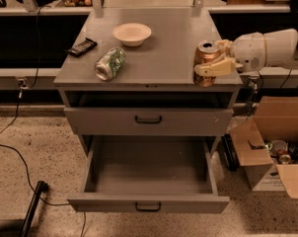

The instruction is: Place orange can into middle drawer

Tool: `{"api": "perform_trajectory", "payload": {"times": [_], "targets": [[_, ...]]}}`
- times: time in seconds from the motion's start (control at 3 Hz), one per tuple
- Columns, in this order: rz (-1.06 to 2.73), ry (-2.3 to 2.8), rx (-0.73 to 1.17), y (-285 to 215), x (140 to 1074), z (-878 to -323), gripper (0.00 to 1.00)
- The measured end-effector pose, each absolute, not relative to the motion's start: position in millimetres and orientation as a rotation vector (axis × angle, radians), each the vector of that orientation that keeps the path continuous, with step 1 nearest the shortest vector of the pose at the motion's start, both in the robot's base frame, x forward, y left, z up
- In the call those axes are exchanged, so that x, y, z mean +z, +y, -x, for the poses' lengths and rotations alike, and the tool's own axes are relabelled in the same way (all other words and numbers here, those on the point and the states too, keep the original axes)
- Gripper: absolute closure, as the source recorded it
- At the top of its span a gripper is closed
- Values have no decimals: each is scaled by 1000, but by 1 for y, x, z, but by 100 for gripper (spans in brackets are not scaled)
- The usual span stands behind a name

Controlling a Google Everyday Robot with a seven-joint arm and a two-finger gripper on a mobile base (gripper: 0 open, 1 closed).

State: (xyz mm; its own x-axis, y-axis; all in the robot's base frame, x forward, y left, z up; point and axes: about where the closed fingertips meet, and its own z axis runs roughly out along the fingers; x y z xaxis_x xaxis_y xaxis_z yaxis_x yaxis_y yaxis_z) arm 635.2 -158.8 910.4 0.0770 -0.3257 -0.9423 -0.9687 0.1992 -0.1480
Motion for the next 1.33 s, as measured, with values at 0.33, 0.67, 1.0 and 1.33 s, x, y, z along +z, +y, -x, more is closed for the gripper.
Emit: {"api": "perform_trajectory", "payload": {"times": [0.33,0.67,1.0,1.33], "targets": [[1316,1445,808,-153,912,-643,100],[1213,1454,856,-155,870,-656,100],[1189,1454,862,-156,865,-654,100],[1189,1454,862,-156,868,-654,100]]}}
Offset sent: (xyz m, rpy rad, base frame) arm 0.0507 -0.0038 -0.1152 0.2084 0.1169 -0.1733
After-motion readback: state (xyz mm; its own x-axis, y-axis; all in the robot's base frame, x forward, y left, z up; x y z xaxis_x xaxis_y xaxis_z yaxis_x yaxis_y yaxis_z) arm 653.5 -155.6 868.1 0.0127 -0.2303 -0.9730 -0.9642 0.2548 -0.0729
